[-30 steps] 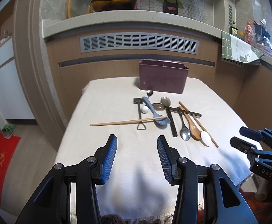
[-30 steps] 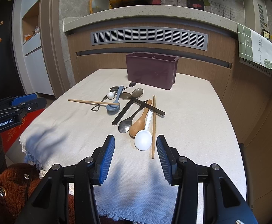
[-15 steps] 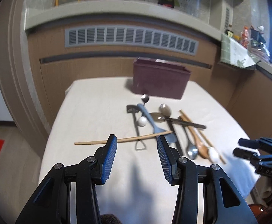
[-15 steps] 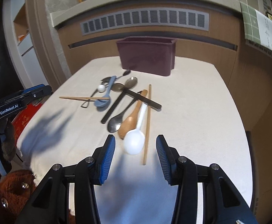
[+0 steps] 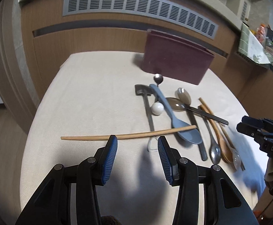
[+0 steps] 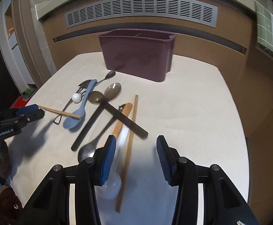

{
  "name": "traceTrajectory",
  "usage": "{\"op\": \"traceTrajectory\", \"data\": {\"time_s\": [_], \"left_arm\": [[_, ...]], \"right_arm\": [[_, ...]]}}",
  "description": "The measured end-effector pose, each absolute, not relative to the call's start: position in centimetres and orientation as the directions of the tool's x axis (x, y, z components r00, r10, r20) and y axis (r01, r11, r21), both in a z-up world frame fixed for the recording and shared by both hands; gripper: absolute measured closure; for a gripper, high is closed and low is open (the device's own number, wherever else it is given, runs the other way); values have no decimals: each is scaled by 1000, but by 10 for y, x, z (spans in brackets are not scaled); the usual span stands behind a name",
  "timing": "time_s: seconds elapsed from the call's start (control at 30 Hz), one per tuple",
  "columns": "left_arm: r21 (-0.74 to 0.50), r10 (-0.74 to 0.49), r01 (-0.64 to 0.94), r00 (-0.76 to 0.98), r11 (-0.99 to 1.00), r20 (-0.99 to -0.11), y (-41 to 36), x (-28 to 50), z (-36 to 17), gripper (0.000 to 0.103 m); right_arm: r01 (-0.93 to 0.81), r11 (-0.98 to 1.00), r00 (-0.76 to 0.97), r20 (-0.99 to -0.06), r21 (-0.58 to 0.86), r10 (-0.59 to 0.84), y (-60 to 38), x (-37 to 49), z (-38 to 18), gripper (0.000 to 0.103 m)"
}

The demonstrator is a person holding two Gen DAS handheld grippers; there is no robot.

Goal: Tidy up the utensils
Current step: 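Reach the right tool to the blue plastic spoon and grasp it, then grasp the white-ball spoon with the left tool while the right holds the blue spoon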

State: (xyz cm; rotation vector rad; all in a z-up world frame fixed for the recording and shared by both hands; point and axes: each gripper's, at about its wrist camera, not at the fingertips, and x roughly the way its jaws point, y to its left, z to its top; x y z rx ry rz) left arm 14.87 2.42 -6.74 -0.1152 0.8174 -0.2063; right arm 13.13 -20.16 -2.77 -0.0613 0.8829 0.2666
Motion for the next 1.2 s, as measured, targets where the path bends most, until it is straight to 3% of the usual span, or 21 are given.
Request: {"op": "traceTrajectory", "data": {"time_s": [0.17, 0.3, 0.37, 0.43, 0.53, 0.67, 0.7, 0.83, 1.2], "left_arm": [[-212, -208, 84, 712, 974, -671, 38, 151, -63, 57], [-187, -118, -6, 758, 982, -642, 58, 152, -54, 57], [-189, -102, -27, 762, 982, -639, 68, 152, -52, 57], [-196, -95, -41, 766, 980, -636, 78, 151, -52, 57], [-205, -96, -46, 769, 978, -632, 88, 152, -53, 57], [-215, -126, -19, 759, 976, -639, 87, 159, -55, 57], [-215, -133, -11, 754, 976, -643, 85, 161, -55, 57], [-231, -196, 54, 727, 971, -657, 66, 177, -57, 57], [-261, -325, 194, 601, 946, -730, -4, 236, -74, 57]], "right_arm": [[-340, 936, 570, -771, 92, 283, -176, 160, -28, 60], [-397, 906, 507, -788, 146, 349, -144, 193, -32, 63], [-429, 890, 485, -791, 156, 373, -122, 207, -34, 66], [-454, 878, 464, -800, 155, 381, -100, 224, -40, 76], [-437, 888, 459, -815, 141, 355, -82, 245, -48, 80], [-403, 906, 454, -832, 129, 320, -69, 265, -58, 83], [-404, 904, 441, -836, 139, 326, -67, 266, -59, 91], [-413, 898, 467, -811, 151, 351, -80, 257, -47, 92], [-235, 964, 584, -775, 125, 243, -185, 212, -35, 92]]}}
